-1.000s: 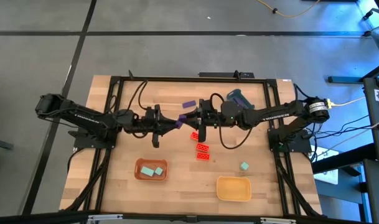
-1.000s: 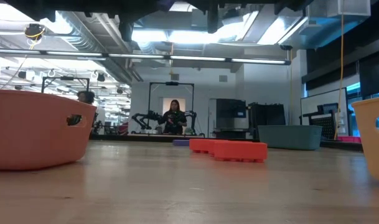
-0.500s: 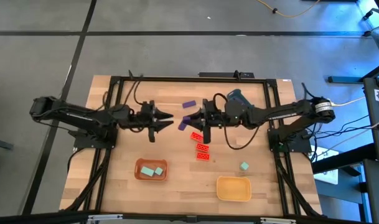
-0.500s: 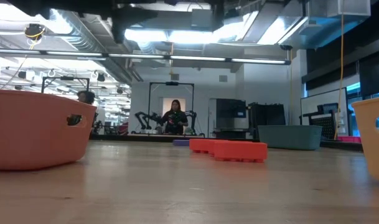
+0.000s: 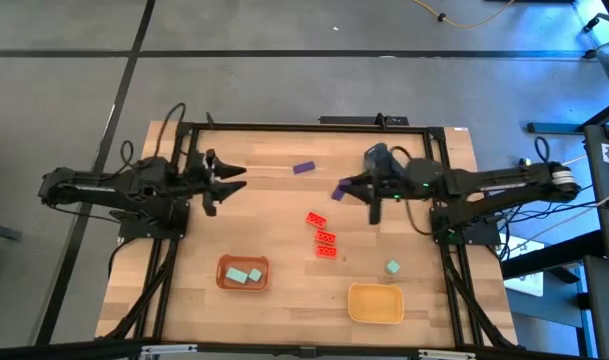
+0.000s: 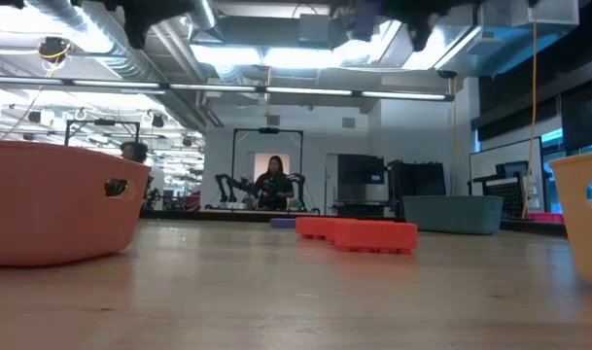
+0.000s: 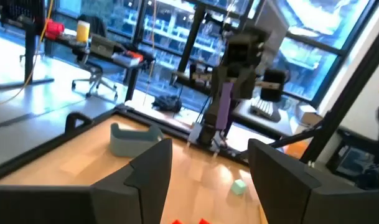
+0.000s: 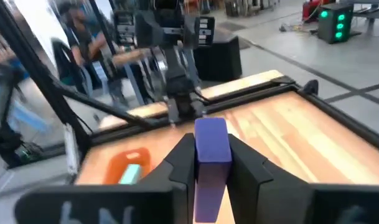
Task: Sort & place blocks by color
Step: Put the bottom violet block into the gray bin
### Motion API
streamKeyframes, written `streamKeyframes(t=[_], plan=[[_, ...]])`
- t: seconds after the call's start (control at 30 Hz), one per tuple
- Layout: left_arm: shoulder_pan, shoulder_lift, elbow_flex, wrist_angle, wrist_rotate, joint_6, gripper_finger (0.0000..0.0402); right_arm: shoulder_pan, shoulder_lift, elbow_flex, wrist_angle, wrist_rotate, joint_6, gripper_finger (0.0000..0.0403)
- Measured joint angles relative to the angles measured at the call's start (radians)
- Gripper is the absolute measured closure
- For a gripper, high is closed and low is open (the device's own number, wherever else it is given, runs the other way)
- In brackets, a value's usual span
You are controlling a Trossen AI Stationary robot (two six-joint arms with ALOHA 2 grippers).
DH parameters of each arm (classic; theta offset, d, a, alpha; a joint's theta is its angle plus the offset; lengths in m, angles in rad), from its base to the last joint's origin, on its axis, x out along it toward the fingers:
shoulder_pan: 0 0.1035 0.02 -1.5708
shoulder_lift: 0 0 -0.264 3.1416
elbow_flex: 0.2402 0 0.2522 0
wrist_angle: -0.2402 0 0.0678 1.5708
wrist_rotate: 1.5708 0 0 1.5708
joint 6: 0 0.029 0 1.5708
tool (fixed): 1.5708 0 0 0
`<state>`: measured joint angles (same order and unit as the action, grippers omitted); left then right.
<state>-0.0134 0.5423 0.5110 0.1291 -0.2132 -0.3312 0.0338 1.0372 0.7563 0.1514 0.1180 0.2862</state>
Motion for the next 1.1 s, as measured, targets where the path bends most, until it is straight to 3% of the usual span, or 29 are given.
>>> streamKeyframes(t=[0.2, 0.47, 0.53, 0.67, 0.77, 0.9, 1.1], plan=[[-0.001, -0.040, 0.000, -0.012, 0.003, 0.024, 0.0202, 0.000, -0.135, -0.161, 0.207, 0.009, 0.055, 0.0345], [-0.001, -0.035, 0.000, -0.011, -0.003, 0.026, 0.0202, 0.000, -0.146, -0.146, 0.199, 0.046, 0.049, 0.0345], [-0.001, -0.033, 0.000, -0.010, -0.005, 0.026, 0.0202, -0.005, -0.141, -0.091, 0.078, 0.117, 0.051, 0.0345], [-0.001, -0.033, -0.001, -0.009, -0.006, 0.026, 0.0202, -0.087, -0.078, 0.146, -0.381, 0.250, 0.088, 0.0345], [-0.001, -0.033, -0.001, -0.009, -0.006, 0.026, 0.0202, -0.208, 0.005, 0.322, -0.715, 0.256, 0.145, 0.0345], [-0.001, -0.032, -0.001, -0.009, -0.011, 0.026, 0.0202, -0.395, 0.126, 0.442, -1.035, 0.174, 0.109, 0.0345], [-0.001, -0.032, -0.001, -0.009, -0.029, 0.026, 0.0202, -0.638, 0.305, 0.392, -1.118, -0.087, 0.021, 0.0345]])
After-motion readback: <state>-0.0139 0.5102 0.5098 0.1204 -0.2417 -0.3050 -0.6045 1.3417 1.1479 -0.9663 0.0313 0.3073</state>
